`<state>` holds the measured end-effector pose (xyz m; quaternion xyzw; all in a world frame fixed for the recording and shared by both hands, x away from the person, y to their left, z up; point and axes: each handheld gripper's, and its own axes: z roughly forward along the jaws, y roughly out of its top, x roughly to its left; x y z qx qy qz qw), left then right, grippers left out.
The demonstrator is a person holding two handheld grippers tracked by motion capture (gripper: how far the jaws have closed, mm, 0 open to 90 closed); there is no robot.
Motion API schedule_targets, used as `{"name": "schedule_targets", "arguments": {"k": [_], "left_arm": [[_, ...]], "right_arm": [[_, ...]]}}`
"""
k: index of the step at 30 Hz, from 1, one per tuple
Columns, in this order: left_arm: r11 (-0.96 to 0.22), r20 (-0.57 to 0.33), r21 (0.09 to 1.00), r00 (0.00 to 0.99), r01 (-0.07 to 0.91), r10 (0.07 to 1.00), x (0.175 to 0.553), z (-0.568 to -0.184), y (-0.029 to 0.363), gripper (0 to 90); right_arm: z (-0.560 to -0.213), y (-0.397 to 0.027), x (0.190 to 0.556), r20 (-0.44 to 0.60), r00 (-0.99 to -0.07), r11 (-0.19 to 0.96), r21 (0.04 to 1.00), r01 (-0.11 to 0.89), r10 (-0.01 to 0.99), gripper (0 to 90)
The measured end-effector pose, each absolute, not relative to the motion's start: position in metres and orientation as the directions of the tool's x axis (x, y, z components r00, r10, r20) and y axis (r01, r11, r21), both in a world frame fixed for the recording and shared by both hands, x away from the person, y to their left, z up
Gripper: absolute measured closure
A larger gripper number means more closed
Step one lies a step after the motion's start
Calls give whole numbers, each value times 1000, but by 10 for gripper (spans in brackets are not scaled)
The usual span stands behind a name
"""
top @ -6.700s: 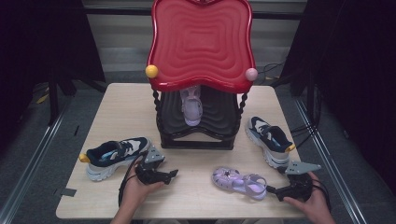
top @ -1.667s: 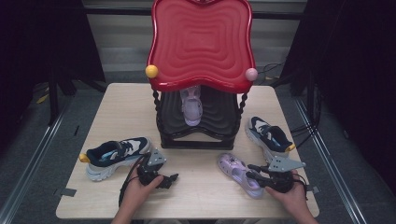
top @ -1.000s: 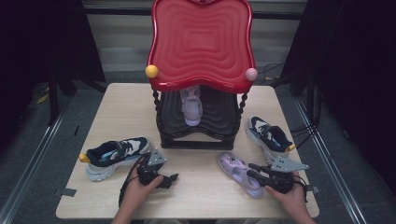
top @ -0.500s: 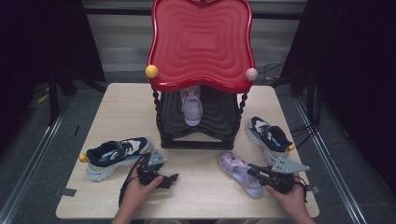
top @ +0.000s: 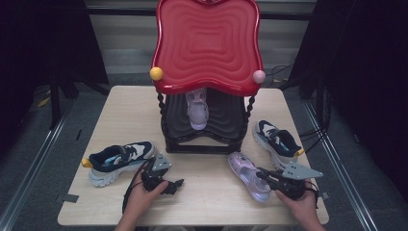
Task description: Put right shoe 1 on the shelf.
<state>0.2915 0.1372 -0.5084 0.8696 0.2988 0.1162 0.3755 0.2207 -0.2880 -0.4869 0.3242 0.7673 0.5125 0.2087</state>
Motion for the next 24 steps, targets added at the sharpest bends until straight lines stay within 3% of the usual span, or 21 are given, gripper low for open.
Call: {"name": "schedule_targets", "arguments": {"k": [24], "left_arm": [[-540, -22, 722, 794, 432, 607, 292, -508, 137, 135]], "right_arm": [[-448, -281, 215, -34, -692, 207, 964, 167, 721, 847]]}}
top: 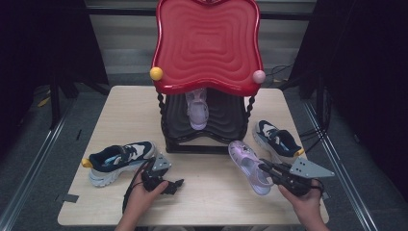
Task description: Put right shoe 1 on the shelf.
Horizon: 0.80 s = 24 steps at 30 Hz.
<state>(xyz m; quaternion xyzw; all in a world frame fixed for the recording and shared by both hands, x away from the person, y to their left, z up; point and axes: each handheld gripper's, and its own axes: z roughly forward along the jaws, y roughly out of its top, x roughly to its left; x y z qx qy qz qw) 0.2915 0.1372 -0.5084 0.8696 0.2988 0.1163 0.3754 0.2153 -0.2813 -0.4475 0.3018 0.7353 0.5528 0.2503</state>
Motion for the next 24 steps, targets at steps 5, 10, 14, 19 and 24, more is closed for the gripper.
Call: {"name": "schedule_targets", "arguments": {"k": [5, 10, 14, 19, 24], "left_arm": [[-539, -22, 723, 795, 432, 607, 292, -508, 137, 135], [-539, -22, 723, 794, 432, 607, 292, -508, 137, 135], [-539, -22, 723, 794, 432, 607, 292, -508, 137, 135], [-540, -22, 722, 794, 432, 607, 292, -508, 137, 135], [-540, -22, 722, 794, 432, 607, 292, -508, 137, 135]], "right_arm": [[-439, -276, 215, -38, -685, 191, 970, 149, 728, 847], [-428, -268, 217, -56, -669, 181, 976, 119, 742, 848], [-422, -262, 221, -70, -640, 178, 978, 107, 766, 848], [-418, -252, 226, -76, -617, 169, 981, 93, 783, 848], [-415, -244, 230, -82, -600, 162, 983, 82, 796, 849]]}}
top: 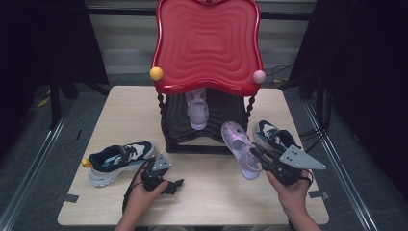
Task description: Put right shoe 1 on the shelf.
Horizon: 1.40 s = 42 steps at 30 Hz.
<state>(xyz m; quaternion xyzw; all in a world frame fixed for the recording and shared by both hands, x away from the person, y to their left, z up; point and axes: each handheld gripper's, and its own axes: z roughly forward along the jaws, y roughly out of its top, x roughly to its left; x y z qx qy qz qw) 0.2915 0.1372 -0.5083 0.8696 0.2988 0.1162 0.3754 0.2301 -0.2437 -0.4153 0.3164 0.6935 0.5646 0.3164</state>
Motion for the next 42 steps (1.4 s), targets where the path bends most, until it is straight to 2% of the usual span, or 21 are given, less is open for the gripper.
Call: {"name": "schedule_targets", "arguments": {"k": [5, 16, 31, 42], "left_arm": [[-540, -22, 722, 795, 432, 607, 292, -508, 137, 135], [-539, -23, 723, 795, 432, 606, 292, -508, 137, 135], [-539, -24, 724, 796, 431, 605, 292, -508, 137, 135], [-539, -24, 723, 796, 431, 605, 292, -508, 137, 135]], "right_arm": [[-413, -240, 234, -64, -582, 134, 988, 78, 811, 849], [-406, -227, 247, -92, -535, 129, 991, 31, 840, 848], [-394, -202, 269, -105, -479, 128, 992, 16, 871, 848], [-395, -189, 281, -102, -399, 112, 994, 3, 911, 848]]}}
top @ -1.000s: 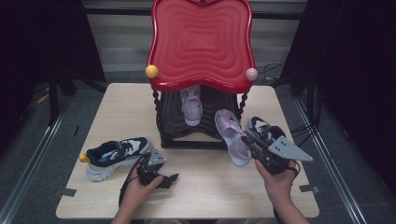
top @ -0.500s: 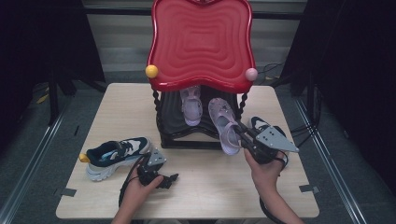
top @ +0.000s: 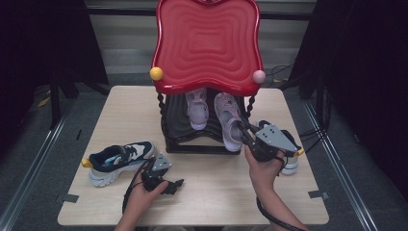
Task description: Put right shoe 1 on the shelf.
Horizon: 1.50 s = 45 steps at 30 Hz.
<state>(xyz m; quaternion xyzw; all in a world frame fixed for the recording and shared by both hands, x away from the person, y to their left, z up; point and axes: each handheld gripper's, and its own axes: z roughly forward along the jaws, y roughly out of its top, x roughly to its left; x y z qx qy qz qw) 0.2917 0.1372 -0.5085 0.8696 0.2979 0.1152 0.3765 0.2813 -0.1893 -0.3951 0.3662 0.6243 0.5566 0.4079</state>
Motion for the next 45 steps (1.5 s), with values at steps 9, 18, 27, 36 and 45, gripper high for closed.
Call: {"name": "schedule_targets", "arguments": {"k": [9, 18, 27, 36, 45], "left_arm": [[-539, -24, 724, 796, 431, 605, 292, -508, 137, 135], [-539, -27, 723, 797, 432, 603, 292, -509, 137, 129], [-538, -29, 724, 798, 432, 602, 292, -509, 137, 127], [-544, -27, 721, 801, 430, 598, 292, -509, 137, 121], [-547, -24, 719, 801, 429, 598, 292, -508, 137, 121]], "right_arm": [[-392, -176, 294, -109, -362, 114, 993, -7, 926, 848], [-394, -169, 308, -98, -305, 99, 995, -12, 947, 848], [-401, -154, 318, -105, -247, 106, 994, -9, 963, 848], [-406, -144, 330, -125, -214, 128, 992, -2, 969, 847], [-405, -139, 342, -140, -176, 143, 990, 4, 974, 847]]}}
